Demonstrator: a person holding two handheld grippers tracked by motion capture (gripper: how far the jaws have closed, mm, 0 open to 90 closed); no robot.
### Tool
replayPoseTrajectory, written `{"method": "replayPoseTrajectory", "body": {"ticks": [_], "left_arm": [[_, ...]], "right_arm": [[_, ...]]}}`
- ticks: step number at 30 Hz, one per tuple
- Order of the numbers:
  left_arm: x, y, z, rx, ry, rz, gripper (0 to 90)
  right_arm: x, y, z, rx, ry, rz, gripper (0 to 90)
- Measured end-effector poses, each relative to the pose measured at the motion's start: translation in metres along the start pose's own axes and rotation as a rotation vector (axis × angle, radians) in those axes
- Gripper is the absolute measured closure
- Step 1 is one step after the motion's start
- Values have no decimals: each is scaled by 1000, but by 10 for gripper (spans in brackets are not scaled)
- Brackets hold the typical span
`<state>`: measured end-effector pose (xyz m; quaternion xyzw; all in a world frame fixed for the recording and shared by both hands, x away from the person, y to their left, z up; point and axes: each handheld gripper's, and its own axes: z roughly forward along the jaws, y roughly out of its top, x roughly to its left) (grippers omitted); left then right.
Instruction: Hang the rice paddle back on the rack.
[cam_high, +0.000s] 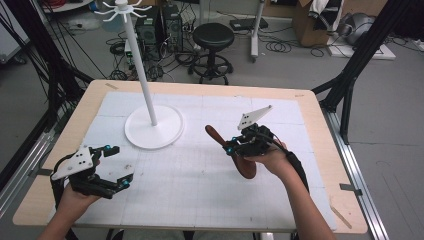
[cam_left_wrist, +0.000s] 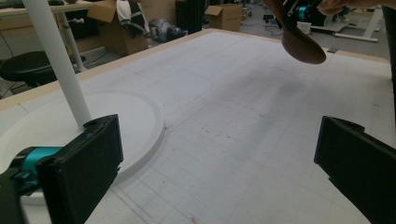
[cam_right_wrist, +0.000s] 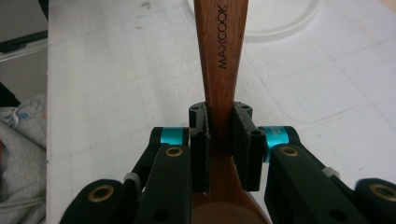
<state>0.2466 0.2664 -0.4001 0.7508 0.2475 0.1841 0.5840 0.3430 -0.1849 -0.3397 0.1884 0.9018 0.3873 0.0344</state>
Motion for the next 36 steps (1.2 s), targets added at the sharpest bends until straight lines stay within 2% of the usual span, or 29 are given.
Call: {"method": "replayPoseTrajectory", "body": {"ticks": [12, 23, 36], "left_arm": [[0, 0, 0, -1, -2, -2, 18], [0, 1, 0, -1, -3, -2, 18], [0, 1, -1, 1, -5, 3, 18]], "right_arm": [[2, 8, 2, -69, 11, -6, 784], [5, 15, 5, -101, 15, 9, 784], [6, 28, 4, -165, -4, 10, 784]]}}
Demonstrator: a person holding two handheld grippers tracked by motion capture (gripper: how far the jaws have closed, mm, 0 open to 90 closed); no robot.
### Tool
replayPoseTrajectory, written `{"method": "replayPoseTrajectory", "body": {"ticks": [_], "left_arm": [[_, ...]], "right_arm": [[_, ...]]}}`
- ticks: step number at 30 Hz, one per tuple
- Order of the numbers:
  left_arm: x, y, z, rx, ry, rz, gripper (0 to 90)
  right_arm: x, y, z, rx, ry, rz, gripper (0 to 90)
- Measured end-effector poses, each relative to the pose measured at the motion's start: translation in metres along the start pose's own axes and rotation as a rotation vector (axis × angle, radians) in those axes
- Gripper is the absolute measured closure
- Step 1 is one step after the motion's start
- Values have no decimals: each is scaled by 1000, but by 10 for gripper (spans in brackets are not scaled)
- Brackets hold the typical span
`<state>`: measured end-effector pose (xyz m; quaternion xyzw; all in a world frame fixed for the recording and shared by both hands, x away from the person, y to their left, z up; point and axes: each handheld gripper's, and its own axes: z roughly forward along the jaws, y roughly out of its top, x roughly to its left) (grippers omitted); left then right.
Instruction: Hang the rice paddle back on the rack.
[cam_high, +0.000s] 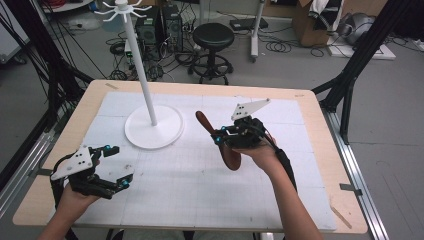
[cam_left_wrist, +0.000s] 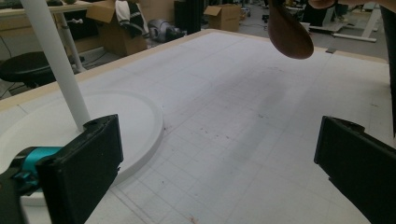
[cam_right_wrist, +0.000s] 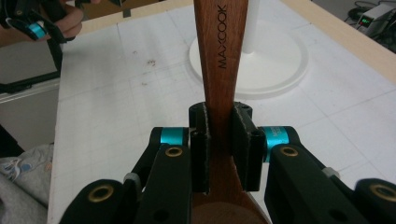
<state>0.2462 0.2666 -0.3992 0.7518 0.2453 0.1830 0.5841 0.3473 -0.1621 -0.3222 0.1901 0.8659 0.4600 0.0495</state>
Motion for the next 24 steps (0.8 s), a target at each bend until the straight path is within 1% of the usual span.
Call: {"method": "replayPoseTrajectory", "body": {"ticks": [4, 9, 12, 15, 19, 20, 21, 23, 24], "left_arm": [[0, 0, 0, 0, 0, 0, 18], [0, 1, 0, -2, 2, 1, 18], [-1, 1, 0, 0, 3, 2, 18], [-1, 1, -1, -1, 5, 4, 18], [-1, 1, -1, -3, 6, 4, 18], [-1, 1, -1, -4, 5, 4, 18], [-1, 1, -1, -4, 6, 4, 17], [-1, 1, -1, -4, 5, 3, 18], [-1, 1, -1, -3, 5, 4, 17]], "right_arm": [[1, 3, 1, -6, -3, -3, 784], [2, 8, 1, -22, -19, -3, 785], [2, 13, 0, -41, -29, -6, 784], [2, 17, 0, -60, -30, -12, 784], [3, 20, 0, -69, -33, -13, 784], [3, 21, 0, -69, -31, -6, 784], [3, 22, 0, -74, -35, -13, 784], [2, 23, -1, -77, -29, -8, 784], [2, 25, -1, -83, -36, -10, 784]]}}
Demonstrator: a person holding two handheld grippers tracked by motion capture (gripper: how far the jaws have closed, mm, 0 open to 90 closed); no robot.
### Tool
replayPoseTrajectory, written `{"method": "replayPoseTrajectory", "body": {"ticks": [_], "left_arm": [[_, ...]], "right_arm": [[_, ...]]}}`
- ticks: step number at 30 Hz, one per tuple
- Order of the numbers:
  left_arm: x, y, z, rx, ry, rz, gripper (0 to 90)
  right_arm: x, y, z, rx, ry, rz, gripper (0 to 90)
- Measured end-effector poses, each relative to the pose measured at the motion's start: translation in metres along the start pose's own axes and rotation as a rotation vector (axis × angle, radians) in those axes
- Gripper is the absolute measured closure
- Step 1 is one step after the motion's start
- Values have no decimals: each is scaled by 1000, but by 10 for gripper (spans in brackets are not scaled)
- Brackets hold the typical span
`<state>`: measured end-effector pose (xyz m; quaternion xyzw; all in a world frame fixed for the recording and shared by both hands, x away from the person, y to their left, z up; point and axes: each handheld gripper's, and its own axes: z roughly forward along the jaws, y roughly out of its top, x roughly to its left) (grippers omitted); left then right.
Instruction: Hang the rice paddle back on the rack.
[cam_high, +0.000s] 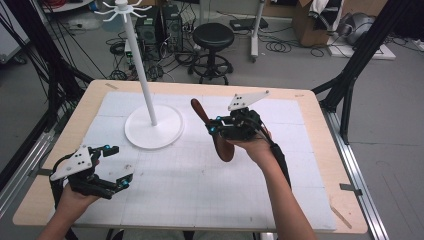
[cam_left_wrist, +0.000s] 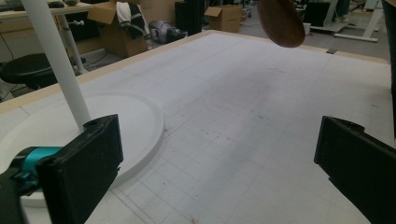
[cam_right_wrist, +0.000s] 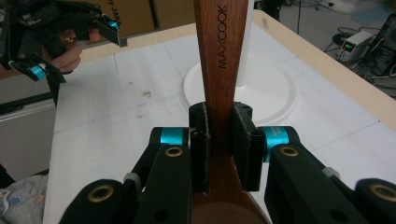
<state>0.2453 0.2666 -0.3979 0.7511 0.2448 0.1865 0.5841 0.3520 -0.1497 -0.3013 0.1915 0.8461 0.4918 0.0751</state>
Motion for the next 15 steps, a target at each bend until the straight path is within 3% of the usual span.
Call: {"method": "replayPoseTrajectory", "body": {"ticks": [15], "left_arm": [[0, 0, 0, -1, -4, 1, 18]], "right_arm": [[4, 20, -1, -56, -16, -25, 784]]}}
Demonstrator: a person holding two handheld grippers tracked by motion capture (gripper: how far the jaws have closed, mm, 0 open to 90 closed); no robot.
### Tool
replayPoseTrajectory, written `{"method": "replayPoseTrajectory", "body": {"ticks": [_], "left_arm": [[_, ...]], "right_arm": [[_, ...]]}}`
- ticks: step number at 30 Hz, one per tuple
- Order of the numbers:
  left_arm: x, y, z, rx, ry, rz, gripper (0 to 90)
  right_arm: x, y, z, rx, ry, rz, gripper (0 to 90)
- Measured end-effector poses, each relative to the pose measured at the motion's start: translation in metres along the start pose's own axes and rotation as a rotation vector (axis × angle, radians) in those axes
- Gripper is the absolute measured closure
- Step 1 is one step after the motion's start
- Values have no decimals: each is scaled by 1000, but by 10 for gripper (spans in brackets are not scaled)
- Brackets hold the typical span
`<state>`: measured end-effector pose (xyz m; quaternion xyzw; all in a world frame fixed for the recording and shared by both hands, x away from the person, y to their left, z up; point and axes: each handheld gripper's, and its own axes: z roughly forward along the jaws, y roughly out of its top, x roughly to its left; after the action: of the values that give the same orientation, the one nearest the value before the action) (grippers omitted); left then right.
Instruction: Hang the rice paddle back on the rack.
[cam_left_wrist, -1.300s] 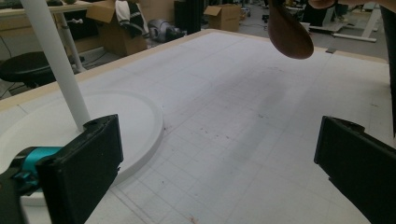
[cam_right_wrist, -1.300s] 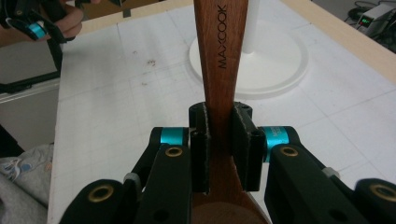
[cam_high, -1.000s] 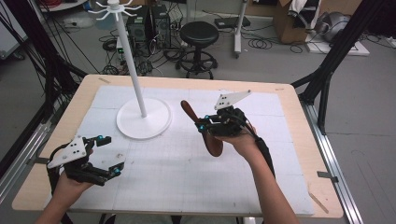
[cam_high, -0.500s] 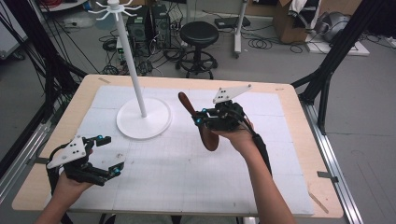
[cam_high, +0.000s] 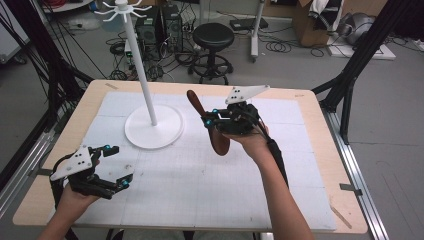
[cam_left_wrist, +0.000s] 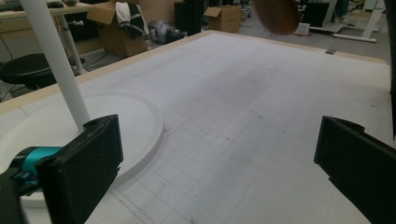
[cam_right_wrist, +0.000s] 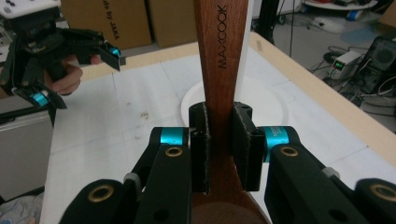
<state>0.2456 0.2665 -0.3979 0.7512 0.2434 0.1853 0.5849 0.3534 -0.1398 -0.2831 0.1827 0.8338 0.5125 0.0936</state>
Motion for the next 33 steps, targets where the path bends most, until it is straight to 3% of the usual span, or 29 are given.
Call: {"method": "replayPoseTrajectory", "body": {"ticks": [22, 33], "left_arm": [[0, 0, 0, -7, -4, -2, 17], [0, 0, 0, -6, -6, -1, 18]], "right_arm": [[3, 39, 6, -71, -42, -32, 784], [2, 54, 6, -104, -57, -25, 784]]}}
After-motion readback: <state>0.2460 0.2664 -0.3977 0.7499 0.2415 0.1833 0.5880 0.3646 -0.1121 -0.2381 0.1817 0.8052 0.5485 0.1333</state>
